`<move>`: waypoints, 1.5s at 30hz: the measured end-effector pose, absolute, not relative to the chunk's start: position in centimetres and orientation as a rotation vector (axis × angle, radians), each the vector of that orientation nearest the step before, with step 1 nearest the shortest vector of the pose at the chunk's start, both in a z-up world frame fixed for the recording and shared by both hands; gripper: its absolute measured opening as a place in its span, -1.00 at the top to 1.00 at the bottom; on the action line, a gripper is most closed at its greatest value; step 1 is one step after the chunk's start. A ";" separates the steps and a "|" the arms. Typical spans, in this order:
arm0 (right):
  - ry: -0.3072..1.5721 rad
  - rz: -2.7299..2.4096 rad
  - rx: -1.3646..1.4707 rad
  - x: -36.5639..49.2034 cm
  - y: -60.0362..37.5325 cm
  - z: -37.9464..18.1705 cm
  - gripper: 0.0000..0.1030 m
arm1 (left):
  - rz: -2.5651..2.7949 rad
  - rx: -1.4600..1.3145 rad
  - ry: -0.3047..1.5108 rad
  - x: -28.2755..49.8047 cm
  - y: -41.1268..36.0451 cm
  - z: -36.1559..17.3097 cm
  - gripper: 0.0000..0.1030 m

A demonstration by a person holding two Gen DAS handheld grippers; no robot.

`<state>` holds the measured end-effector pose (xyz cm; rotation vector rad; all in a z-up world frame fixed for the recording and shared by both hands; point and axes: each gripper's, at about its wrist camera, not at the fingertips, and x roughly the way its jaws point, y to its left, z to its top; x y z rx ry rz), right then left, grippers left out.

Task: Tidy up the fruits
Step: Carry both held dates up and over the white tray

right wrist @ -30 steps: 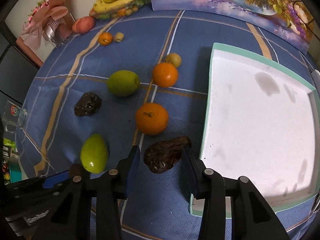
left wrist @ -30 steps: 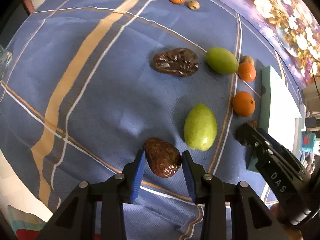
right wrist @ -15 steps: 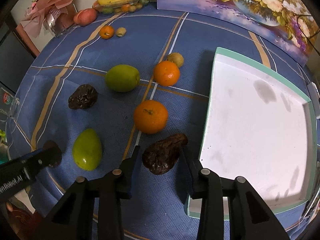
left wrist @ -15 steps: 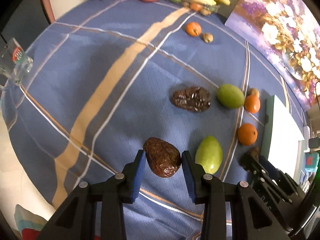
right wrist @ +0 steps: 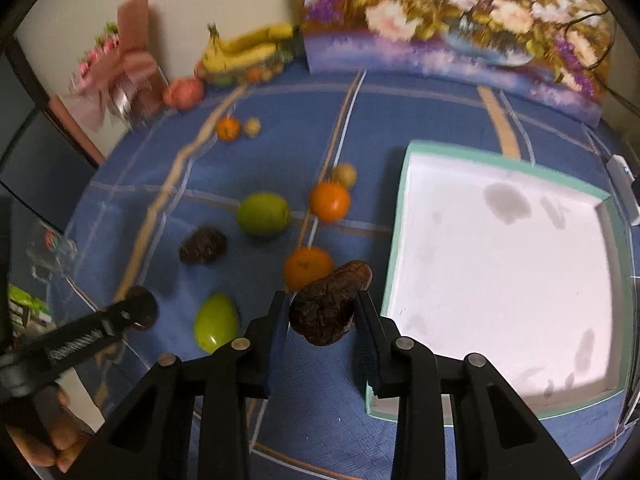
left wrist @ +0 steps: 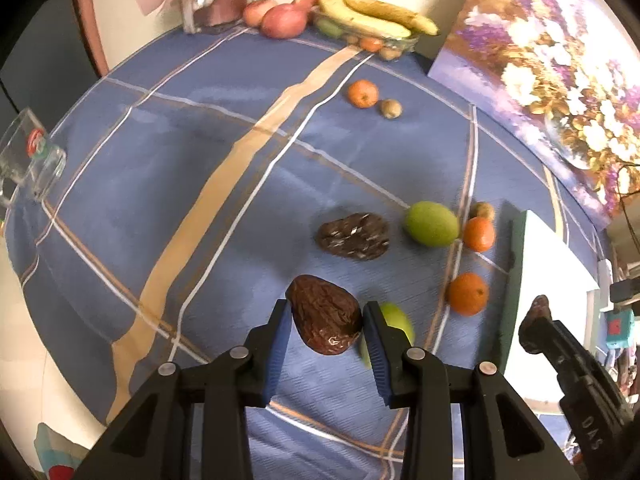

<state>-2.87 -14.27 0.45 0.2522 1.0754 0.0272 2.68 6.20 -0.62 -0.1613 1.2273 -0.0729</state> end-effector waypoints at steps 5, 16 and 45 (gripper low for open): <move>1.028 -0.038 0.277 -3.1 -16.4 1.9 0.33 | -0.127 -0.110 1.194 3.5 3.8 0.3 0.24; 1.020 -0.268 0.355 -4.0 -24.6 2.7 0.33 | -0.291 0.005 1.144 4.5 -3.7 2.2 0.24; 1.037 -0.434 0.399 -3.2 -33.9 1.2 0.33 | -0.549 0.272 1.106 5.2 -19.4 -1.3 0.23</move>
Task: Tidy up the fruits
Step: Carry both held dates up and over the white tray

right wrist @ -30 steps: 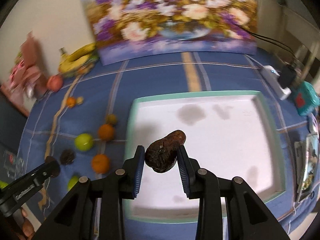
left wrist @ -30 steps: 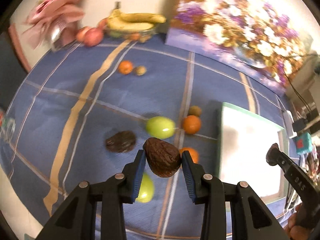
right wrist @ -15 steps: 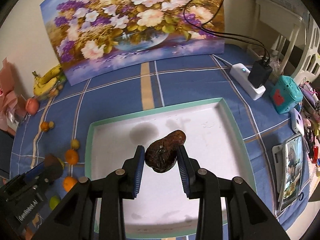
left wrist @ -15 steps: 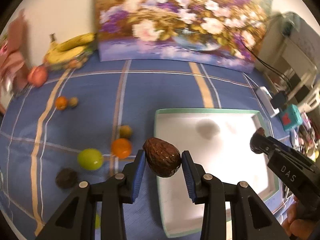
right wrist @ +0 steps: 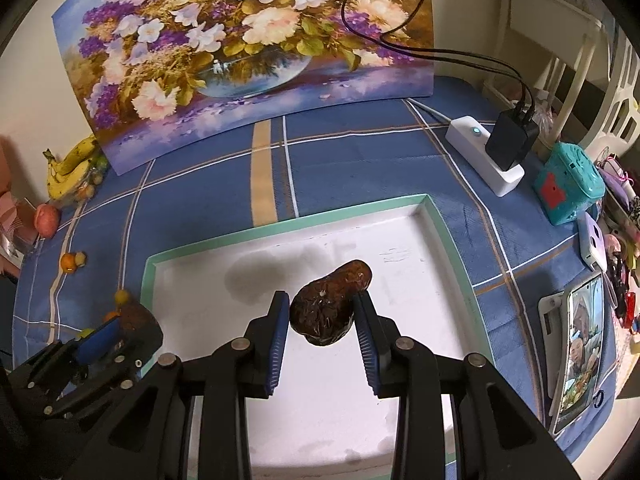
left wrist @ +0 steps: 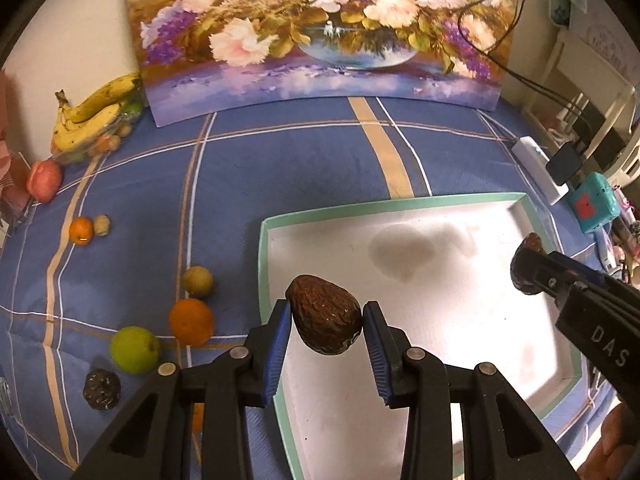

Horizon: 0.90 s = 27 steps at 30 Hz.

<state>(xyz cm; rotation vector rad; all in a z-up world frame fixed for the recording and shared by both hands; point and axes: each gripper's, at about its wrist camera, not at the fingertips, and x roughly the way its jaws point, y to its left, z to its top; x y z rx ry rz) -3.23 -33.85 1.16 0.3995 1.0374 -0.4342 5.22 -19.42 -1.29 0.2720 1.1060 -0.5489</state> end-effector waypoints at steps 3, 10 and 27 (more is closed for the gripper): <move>1.046 -0.443 0.402 -3.1 -34.2 0.8 0.33 | -0.549 0.281 1.114 5.3 -19.8 -1.9 0.23; 1.071 -0.459 0.407 -3.0 -34.9 -0.2 0.33 | -0.539 0.302 1.133 5.3 -20.3 -3.1 0.23; 1.130 -0.496 0.411 -3.4 -35.6 -1.9 0.32 | -0.522 0.331 1.168 5.3 -20.4 -4.1 0.23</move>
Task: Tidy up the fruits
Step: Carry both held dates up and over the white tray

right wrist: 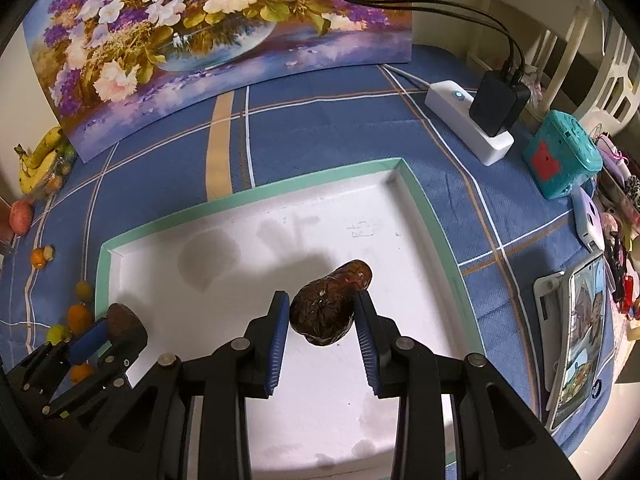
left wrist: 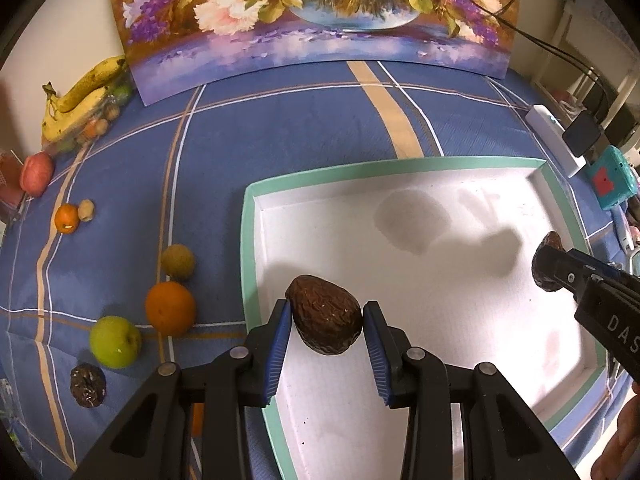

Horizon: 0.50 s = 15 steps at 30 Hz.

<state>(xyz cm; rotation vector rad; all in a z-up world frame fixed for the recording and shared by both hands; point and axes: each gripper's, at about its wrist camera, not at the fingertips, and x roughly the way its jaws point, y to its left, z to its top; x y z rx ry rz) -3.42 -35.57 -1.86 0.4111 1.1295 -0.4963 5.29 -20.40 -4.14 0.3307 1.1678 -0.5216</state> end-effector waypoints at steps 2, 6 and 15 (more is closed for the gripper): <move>1.138 -0.493 0.414 -3.4 -35.5 -2.1 0.32 | -0.517 0.338 1.174 5.3 -20.5 -4.4 0.23; 1.157 -0.491 0.408 -3.4 -35.4 -2.7 0.32 | -0.516 0.344 1.176 5.3 -20.5 -4.7 0.23; 1.185 -0.489 0.415 -3.5 -35.2 -3.7 0.32 | -0.509 0.346 1.184 5.2 -20.6 -4.7 0.23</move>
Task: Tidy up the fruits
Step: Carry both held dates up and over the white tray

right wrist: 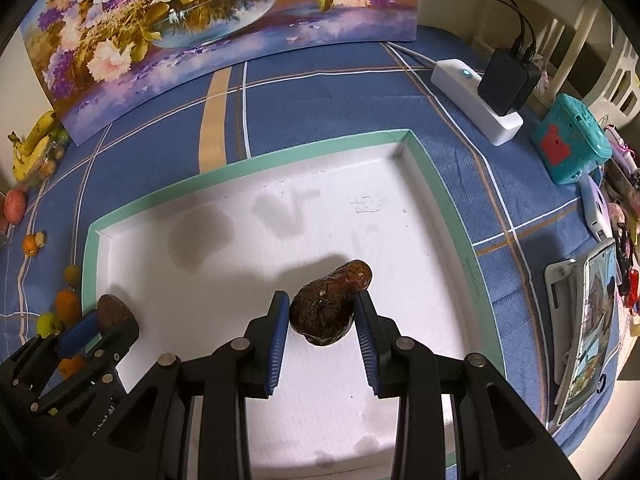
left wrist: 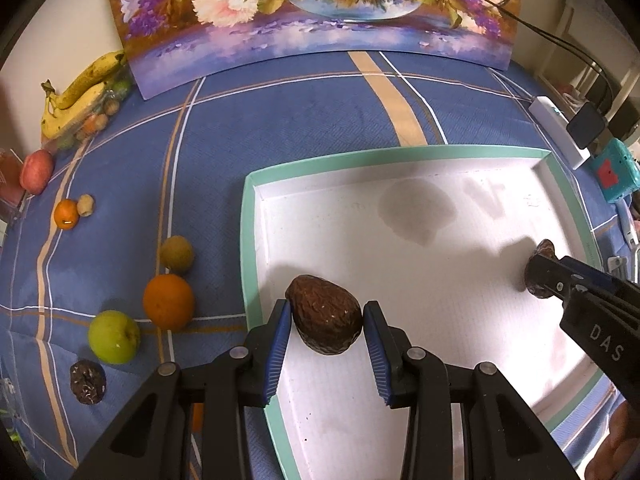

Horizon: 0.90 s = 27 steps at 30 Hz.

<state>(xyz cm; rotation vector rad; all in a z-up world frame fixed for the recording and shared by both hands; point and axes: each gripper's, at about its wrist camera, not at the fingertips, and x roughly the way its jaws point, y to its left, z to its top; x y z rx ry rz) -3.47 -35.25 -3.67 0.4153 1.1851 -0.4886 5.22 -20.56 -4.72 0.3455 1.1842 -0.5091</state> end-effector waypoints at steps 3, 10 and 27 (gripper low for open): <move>1.193 -0.487 0.415 -3.4 -35.2 -3.9 0.32 | -0.508 0.345 1.186 5.3 -20.6 -4.7 0.22; 1.198 -0.483 0.411 -3.4 -35.2 -4.1 0.32 | -0.507 0.340 1.193 5.4 -20.5 -4.7 0.22; 1.195 -0.485 0.374 -3.4 -34.7 -3.3 0.31 | -0.524 0.275 1.193 5.4 -19.6 -2.8 0.16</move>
